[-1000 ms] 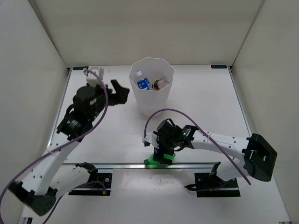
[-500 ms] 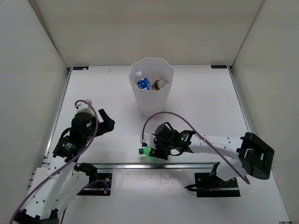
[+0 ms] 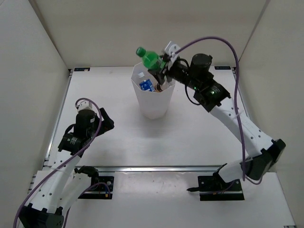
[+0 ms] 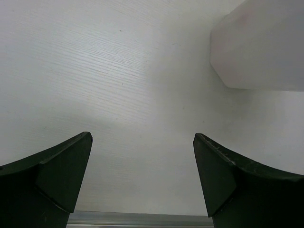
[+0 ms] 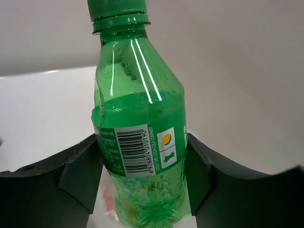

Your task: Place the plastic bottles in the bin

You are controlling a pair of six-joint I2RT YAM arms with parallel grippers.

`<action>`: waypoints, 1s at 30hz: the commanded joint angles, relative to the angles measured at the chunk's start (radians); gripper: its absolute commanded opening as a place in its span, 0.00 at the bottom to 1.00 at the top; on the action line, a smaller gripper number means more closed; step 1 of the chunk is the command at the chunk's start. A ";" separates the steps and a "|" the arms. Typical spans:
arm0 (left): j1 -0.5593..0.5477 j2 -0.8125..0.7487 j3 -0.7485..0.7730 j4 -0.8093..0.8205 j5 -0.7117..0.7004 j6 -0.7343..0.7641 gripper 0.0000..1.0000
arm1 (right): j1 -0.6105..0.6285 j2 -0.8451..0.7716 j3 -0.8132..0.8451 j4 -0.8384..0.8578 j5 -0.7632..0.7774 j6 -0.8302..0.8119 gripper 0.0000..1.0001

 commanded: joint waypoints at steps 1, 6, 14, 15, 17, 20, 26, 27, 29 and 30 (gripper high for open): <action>0.015 0.010 0.031 0.017 -0.018 -0.005 0.99 | -0.044 0.144 0.113 -0.004 0.005 0.009 0.37; 0.033 0.049 0.047 0.008 -0.029 0.005 0.99 | -0.070 0.270 0.196 -0.034 0.095 0.012 0.48; 0.037 0.084 0.024 0.077 0.037 0.013 0.99 | -0.047 0.226 0.163 0.069 0.108 0.033 1.00; 0.035 0.089 0.037 0.077 0.033 0.015 0.99 | -0.050 0.220 0.185 0.053 0.122 0.039 0.99; 0.031 0.109 0.062 0.065 0.020 0.031 0.98 | -0.070 0.198 0.210 0.001 0.199 0.106 0.99; 0.035 0.142 0.080 0.041 0.001 0.041 0.99 | -0.135 0.132 0.158 -0.124 0.287 0.252 0.99; 0.053 0.169 0.082 0.037 -0.021 0.067 0.99 | -0.498 -0.094 -0.232 -0.397 0.071 0.625 0.99; 0.049 0.172 0.080 0.036 -0.010 0.065 0.99 | -0.578 -0.115 -0.314 -0.434 0.054 0.642 0.99; 0.052 0.190 0.074 0.050 -0.004 0.071 0.99 | -0.674 -0.202 -0.463 -0.482 0.048 0.609 0.99; 0.049 0.199 0.076 0.047 -0.015 0.071 0.99 | -0.723 -0.225 -0.473 -0.537 0.072 0.572 0.99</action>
